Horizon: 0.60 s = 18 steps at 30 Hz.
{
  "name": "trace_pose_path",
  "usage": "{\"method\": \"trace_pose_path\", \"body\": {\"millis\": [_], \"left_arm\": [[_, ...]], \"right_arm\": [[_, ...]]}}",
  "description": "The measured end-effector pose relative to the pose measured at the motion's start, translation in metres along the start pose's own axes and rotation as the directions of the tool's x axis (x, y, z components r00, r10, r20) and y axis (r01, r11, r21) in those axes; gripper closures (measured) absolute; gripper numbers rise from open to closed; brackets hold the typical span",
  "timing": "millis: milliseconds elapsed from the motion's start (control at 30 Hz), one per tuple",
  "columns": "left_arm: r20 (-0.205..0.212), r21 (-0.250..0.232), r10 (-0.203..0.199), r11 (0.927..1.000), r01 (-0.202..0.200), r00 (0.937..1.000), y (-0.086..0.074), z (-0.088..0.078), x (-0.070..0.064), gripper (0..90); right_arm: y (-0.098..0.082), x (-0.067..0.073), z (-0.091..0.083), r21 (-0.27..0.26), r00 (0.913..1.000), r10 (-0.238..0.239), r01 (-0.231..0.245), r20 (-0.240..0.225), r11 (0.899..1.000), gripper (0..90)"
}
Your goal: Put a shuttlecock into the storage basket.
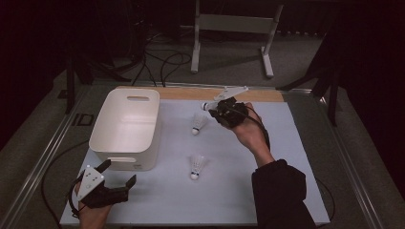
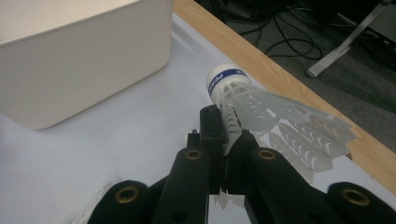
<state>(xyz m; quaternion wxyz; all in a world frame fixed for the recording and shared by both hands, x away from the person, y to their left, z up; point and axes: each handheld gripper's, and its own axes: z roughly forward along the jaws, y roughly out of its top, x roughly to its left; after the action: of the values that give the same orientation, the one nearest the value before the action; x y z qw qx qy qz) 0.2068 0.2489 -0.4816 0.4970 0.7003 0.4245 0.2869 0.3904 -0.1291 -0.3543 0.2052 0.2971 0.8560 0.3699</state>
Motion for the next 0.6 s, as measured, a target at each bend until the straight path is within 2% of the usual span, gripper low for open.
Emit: {"method": "trace_pose_path", "body": {"millis": [600], "left_arm": [[-0.001,0.005,0.002,1.0,-0.002,1.0,0.0001,0.0,0.0,0.1]], "right_arm": [[0.0078,0.003,0.0076,-0.007,1.0,-0.003,0.003,-0.009,1.0,89.1]]}}
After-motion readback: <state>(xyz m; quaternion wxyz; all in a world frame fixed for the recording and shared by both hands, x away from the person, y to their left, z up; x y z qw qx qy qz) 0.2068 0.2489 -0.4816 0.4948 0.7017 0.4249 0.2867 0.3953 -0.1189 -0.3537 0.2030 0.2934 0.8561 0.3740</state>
